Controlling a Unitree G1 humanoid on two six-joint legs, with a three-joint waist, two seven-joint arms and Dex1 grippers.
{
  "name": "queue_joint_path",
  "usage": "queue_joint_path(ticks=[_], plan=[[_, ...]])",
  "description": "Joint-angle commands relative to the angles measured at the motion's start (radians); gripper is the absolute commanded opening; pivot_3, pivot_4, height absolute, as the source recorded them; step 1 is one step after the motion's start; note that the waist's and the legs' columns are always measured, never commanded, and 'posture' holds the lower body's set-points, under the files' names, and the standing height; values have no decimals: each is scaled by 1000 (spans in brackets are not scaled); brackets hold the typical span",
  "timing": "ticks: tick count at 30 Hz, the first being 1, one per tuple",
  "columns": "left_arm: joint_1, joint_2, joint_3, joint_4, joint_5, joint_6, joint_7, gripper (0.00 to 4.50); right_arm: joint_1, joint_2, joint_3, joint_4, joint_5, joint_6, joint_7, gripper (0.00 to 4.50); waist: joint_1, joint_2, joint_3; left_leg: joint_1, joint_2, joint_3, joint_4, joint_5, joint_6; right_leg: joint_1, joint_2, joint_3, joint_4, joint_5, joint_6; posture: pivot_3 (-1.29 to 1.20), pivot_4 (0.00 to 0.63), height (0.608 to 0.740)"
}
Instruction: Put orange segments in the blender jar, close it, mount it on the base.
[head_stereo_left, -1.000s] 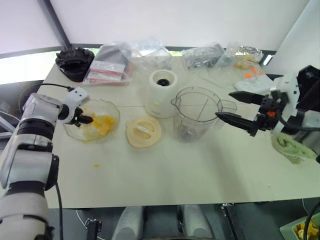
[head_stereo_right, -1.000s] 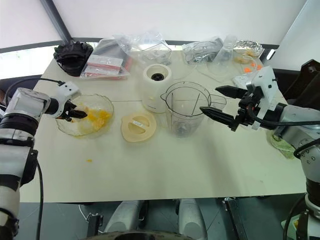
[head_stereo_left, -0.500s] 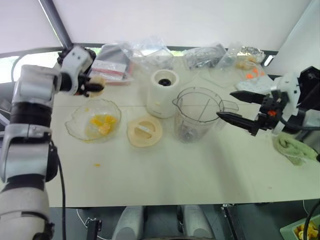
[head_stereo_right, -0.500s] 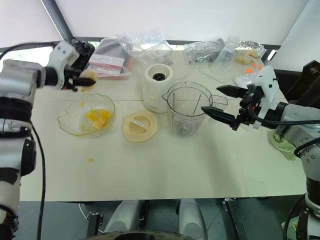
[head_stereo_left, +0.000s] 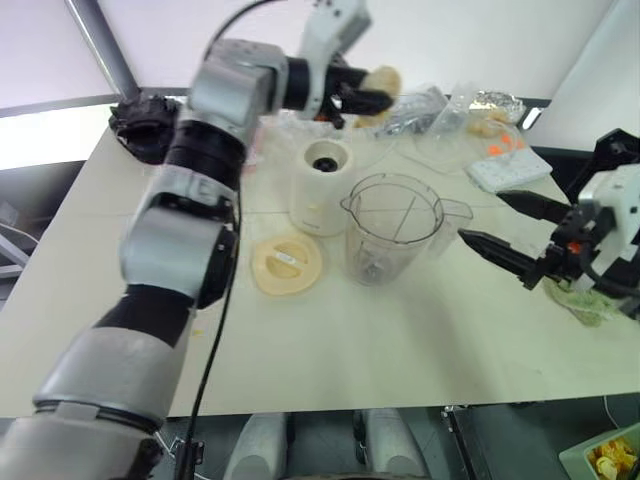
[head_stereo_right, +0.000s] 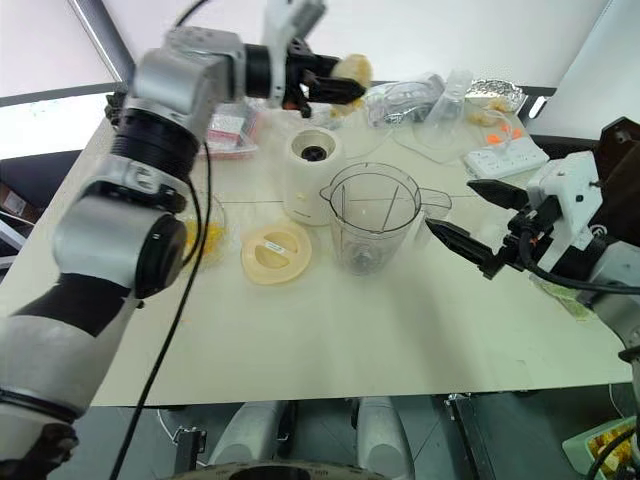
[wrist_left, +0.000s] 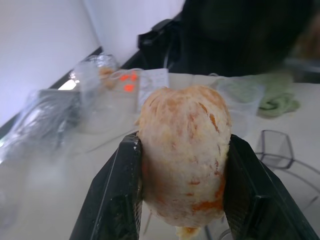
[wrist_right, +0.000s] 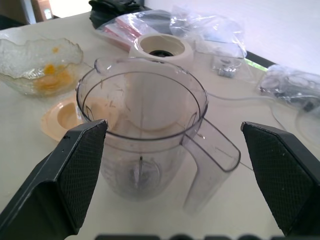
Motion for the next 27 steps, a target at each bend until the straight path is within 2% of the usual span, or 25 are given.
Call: queue_joint_path(ticks=[1,5,11,22,25,27], plan=[[-48,-41,6,43,-10,-80,-40,1950,58,24,-122,-105,57,17,-58,4500,1,0,0,0,0,0,0,0,0,0,0,0,0,0,0,0,150,740],[-37,-66,-28,64,3,-79,-133,1950,152,56,-203,-181,102,28,-110,4500,3,0,0,0,0,0,0,0,0,0,0,0,0,0,0,0,150,740],[62,-42,-105,-14,27,-94,-326,1950,267,83,-290,-244,157,13,-162,4500,5,0,0,0,2,0,0,0,0,0,0,0,0,0,0,0,150,740],[110,-36,-126,5,43,-121,-348,1950,337,103,-274,-266,175,-45,-220,4500,8,0,0,0,2,0,0,0,0,0,0,0,-1,0,0,0,150,740],[112,-43,-112,14,39,-152,-320,2865,352,118,-258,-273,162,-65,-233,4500,7,0,0,0,2,0,0,0,0,1,0,0,-1,-1,1,0,150,740],[117,-48,-97,13,28,-171,-300,3865,366,125,-260,-284,165,-74,-245,4500,7,0,0,0,2,0,0,0,0,1,0,0,-1,-1,1,0,150,740]])
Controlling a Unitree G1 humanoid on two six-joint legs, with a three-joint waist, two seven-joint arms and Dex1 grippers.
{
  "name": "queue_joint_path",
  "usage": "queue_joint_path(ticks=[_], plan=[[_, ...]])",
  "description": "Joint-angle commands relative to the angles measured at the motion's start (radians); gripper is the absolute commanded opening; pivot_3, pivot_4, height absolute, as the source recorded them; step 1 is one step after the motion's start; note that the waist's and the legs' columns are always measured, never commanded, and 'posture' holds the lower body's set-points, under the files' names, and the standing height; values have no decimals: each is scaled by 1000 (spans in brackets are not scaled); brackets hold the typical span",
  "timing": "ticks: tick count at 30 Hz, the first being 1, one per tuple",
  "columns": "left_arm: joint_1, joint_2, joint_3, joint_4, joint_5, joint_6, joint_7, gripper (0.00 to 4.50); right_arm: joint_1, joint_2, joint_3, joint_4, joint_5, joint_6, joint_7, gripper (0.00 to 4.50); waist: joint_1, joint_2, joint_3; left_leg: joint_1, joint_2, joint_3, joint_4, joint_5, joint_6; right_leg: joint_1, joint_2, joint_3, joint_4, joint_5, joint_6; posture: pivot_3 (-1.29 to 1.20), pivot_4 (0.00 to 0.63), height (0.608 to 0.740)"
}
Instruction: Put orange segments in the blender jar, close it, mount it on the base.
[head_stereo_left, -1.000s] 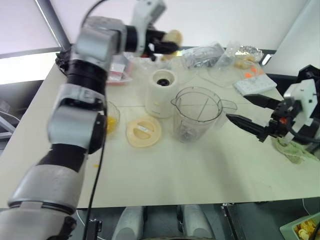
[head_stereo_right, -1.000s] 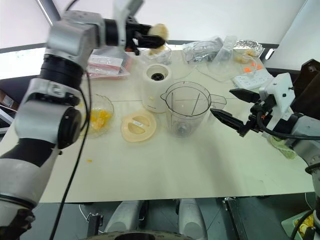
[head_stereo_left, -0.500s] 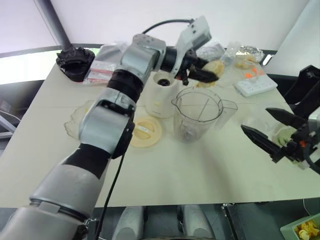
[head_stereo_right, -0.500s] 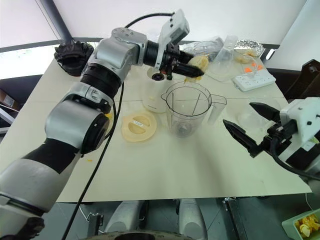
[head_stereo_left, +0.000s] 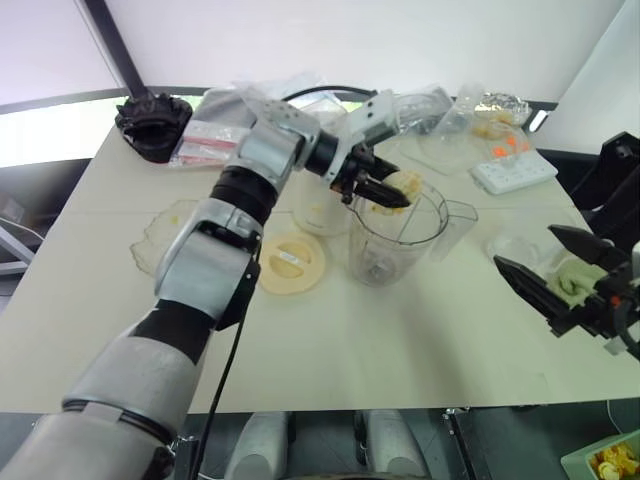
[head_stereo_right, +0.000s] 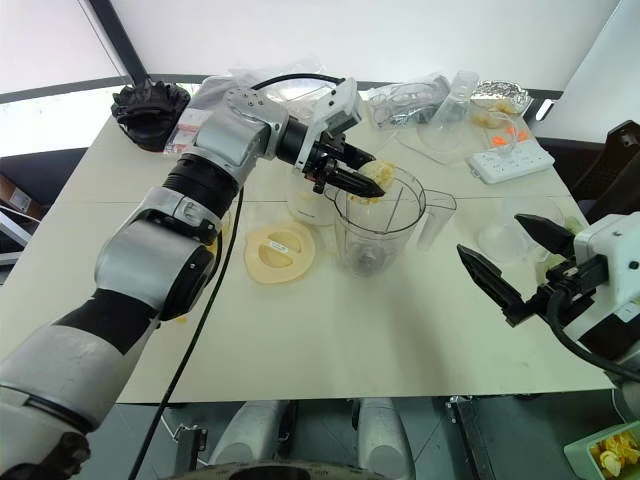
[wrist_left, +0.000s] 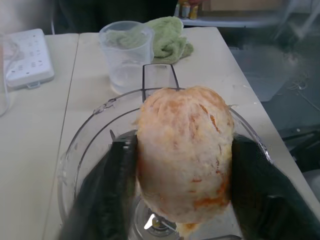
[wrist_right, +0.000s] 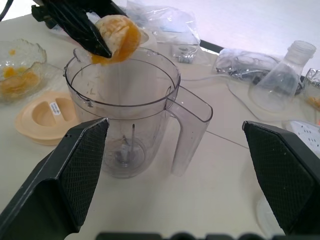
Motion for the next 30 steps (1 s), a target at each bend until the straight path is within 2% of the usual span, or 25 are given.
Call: queue_joint_path(ticks=[1,2,11,14,17,20,24,26,30], plan=[[-6,-11,41,-11,-22,-41,36,4358,18,10,-15,-43,8,-39,-23,4500,0,0,0,0,0,0,0,0,0,0,0,0,0,0,0,0,150,740],[-3,-17,45,-7,-23,-56,53,4475,27,11,-20,-45,10,-42,-25,4500,0,0,0,0,0,0,0,0,0,0,0,0,0,0,0,0,150,740],[-47,-35,122,55,-58,-64,125,4475,125,16,-94,-68,45,-69,-47,4500,-1,0,0,0,0,0,0,0,0,0,0,0,0,0,0,0,150,740],[-28,12,155,30,-82,-56,97,4475,154,23,-113,-59,47,-82,-52,4500,-3,0,0,0,0,0,0,0,0,0,0,0,0,0,1,0,150,740],[5,72,187,3,-100,-35,105,4475,217,72,-120,2,-39,-133,17,4500,-1,0,0,0,0,0,0,0,0,0,1,0,0,-1,0,0,150,740],[58,146,204,-54,-115,-1,87,4475,231,101,-85,23,-109,-160,5,4500,-4,1,0,1,1,1,0,0,0,1,0,1,0,-1,1,0,150,740],[200,244,205,-201,-131,91,76,4475,260,144,-74,92,-182,-197,21,4500,4,1,0,1,1,-4,-1,0,0,1,2,-2,1,-1,0,0,150,740],[311,272,172,-341,-119,114,92,4475,255,155,-92,181,-224,-223,23,4500,5,1,-1,1,1,-5,-2,0,0,1,2,-3,1,-1,-1,0,150,740],[576,350,127,-656,-136,211,93,4475,176,171,-48,334,-323,-246,-74,4500,4,-3,-1,0,1,-6,-4,0,0,1,1,-2,-2,-1,-1,0,150,740]])
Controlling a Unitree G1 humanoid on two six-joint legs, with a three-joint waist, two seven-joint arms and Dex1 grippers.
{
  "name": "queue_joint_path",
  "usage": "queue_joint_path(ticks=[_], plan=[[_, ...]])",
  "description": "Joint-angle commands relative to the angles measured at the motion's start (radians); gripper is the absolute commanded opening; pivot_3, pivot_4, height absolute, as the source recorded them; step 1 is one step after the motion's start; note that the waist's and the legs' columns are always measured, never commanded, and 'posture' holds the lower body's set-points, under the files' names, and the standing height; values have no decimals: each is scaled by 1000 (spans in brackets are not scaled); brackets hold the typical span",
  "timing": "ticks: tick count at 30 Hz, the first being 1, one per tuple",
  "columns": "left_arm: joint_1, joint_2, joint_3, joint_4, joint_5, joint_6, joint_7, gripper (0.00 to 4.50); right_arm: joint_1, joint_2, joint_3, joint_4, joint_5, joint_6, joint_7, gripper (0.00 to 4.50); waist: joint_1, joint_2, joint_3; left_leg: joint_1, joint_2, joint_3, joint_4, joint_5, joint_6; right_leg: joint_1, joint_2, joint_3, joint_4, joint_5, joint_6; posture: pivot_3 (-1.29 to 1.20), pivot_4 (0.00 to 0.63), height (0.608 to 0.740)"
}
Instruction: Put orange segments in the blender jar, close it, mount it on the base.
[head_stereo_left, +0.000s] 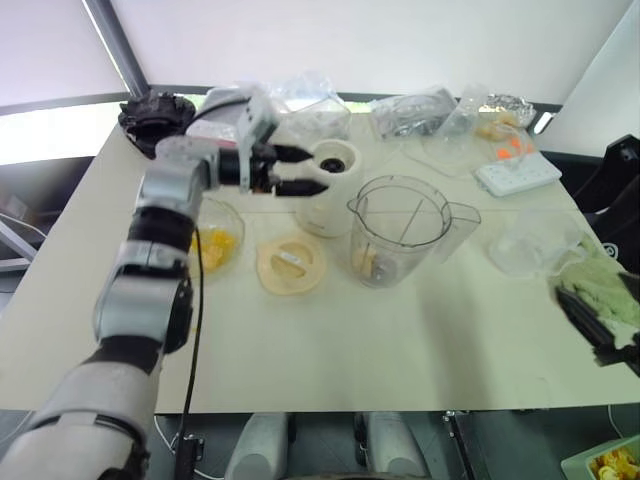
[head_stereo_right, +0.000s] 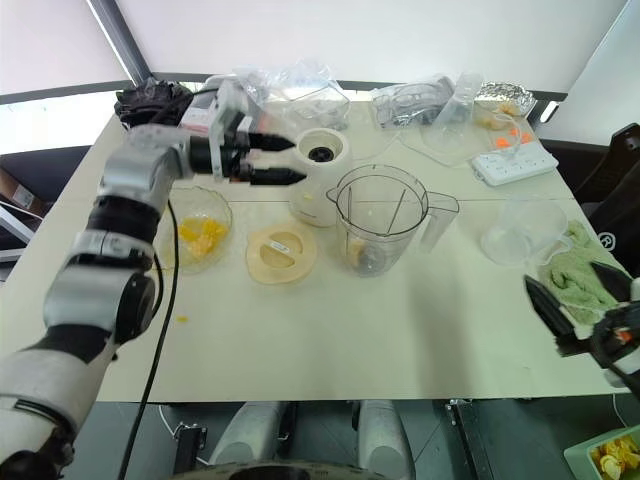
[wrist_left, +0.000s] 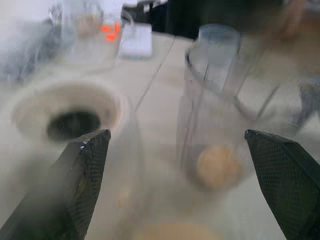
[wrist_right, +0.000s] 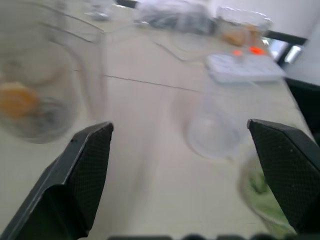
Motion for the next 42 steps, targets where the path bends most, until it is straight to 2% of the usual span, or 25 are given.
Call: queue_joint_path(ticks=[1,3,7,11,14,19,24,32,42], plan=[[128,34,-25,-253,-30,85,19,4475,-70,34,15,87,-61,-29,-60,4500,-1,-4,0,0,0,-1,0,0,0,0,0,0,0,0,0,0,150,740],[242,33,-27,-358,-32,109,77,4475,-121,18,45,137,-77,-21,-93,4500,-2,-8,-2,0,1,-7,-3,0,0,0,1,-1,-4,1,-2,0,150,740],[430,32,-50,-492,-39,105,139,4475,-266,10,100,245,-131,-5,-169,4500,-3,4,-4,2,0,-1,-3,0,-1,1,-3,1,-5,0,-5,0,150,740],[520,-9,-77,-607,-41,113,235,4475,-415,22,157,385,-192,-19,-232,4500,-2,9,-6,3,0,2,2,1,-1,5,-2,3,-5,-1,-6,0,150,740],[557,-23,-94,-675,-54,133,270,4475,-472,28,177,446,-223,-25,-250,4500,-3,10,-6,6,0,4,2,1,-1,9,-1,2,-7,-1,-6,0,150,740],[582,-40,-115,-729,-70,148,324,4475,-544,40,208,528,-244,-36,-256,4500,-6,13,-7,7,0,6,1,0,0,9,-1,3,-6,-1,-5,0,150,740],[571,-58,-130,-721,-61,131,374,4475,-581,57,254,618,-291,-88,-253,4500,-7,14,-7,16,0,6,1,0,1,17,-1,3,-7,-1,-5,0,150,740],[557,-56,-146,-714,-69,118,385,4475,-673,86,301,706,-325,-137,-264,4500,-19,15,-7,17,0,7,-1,-1,1,18,-1,3,-8,-1,-5,0,150,740],[542,-44,-150,-698,-73,97,391,4475,-776,70,312,868,-368,-209,-269,4500,-29,15,-7,18,0,7,-1,-1,1,18,-1,3,-8,-1,-5,0,150,740]])
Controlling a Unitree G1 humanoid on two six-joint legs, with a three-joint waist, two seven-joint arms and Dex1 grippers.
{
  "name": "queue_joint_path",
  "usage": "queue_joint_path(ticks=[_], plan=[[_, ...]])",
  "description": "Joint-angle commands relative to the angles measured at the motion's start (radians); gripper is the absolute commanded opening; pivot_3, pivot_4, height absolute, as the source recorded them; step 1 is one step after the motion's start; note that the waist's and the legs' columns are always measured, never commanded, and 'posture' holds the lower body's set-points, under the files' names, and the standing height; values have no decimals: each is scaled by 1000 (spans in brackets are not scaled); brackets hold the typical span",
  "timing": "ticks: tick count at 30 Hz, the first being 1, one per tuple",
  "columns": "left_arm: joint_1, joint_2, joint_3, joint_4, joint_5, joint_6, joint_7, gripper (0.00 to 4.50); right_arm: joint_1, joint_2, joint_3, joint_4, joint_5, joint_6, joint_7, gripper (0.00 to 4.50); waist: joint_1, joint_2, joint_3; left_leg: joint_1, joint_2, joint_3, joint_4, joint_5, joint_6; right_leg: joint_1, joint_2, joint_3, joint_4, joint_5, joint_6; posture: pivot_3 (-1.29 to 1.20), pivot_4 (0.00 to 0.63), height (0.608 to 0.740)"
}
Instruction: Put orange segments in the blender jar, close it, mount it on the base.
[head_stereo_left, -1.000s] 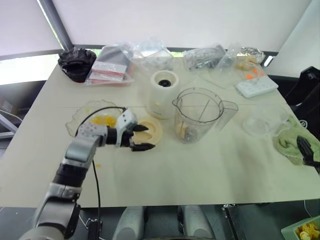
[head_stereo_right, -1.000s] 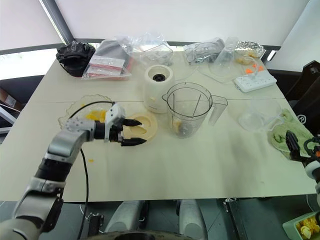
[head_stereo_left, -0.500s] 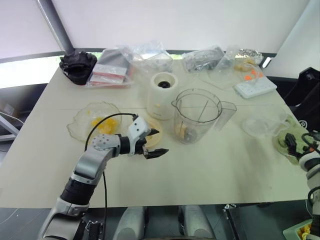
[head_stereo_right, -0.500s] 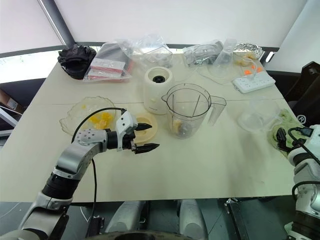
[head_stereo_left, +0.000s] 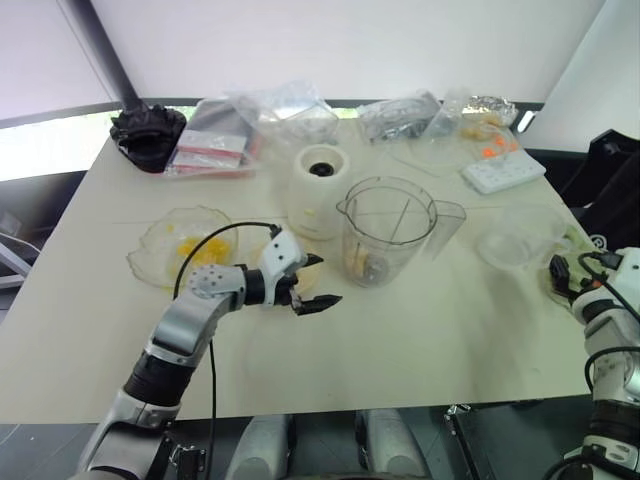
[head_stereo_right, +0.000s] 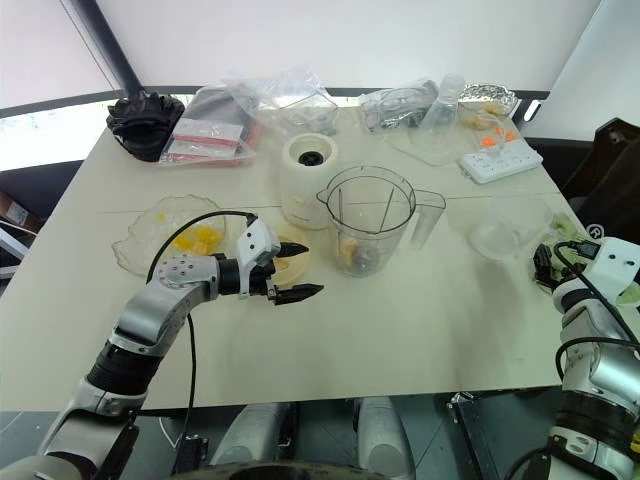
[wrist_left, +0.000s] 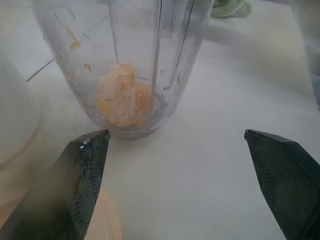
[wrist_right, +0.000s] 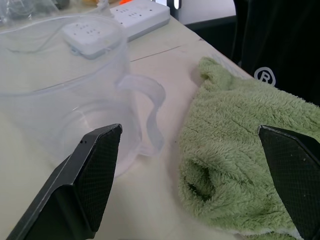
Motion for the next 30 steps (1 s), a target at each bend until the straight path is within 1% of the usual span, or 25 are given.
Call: queue_joint_path(ticks=[1,9,15,22,30], plan=[[-19,6,2,-7,-11,-21,2,4475,-42,-25,-10,43,-17,-49,-4,4500,0,0,0,0,0,0,0,0,0,0,0,0,0,0,0,0,150,740],[-27,23,6,8,-9,-40,1,4475,-134,-37,5,174,-43,-105,7,4500,-2,0,0,0,0,0,-1,0,0,0,0,0,0,0,0,0,150,740],[-27,25,11,2,-16,-32,12,4475,-164,-41,21,235,-63,-144,5,4500,-2,0,0,0,0,0,-1,0,0,0,0,0,-1,0,0,0,150,740],[-35,26,9,2,-15,-35,30,4475,-212,-55,30,355,-98,-221,-27,4500,-4,0,0,0,0,0,-2,0,0,0,0,0,-2,0,0,0,150,740],[-35,28,5,8,-12,-44,33,4475,-242,-64,37,411,-103,-265,-33,4500,-4,0,0,1,0,1,-4,0,0,0,0,1,-3,0,0,0,150,740]])
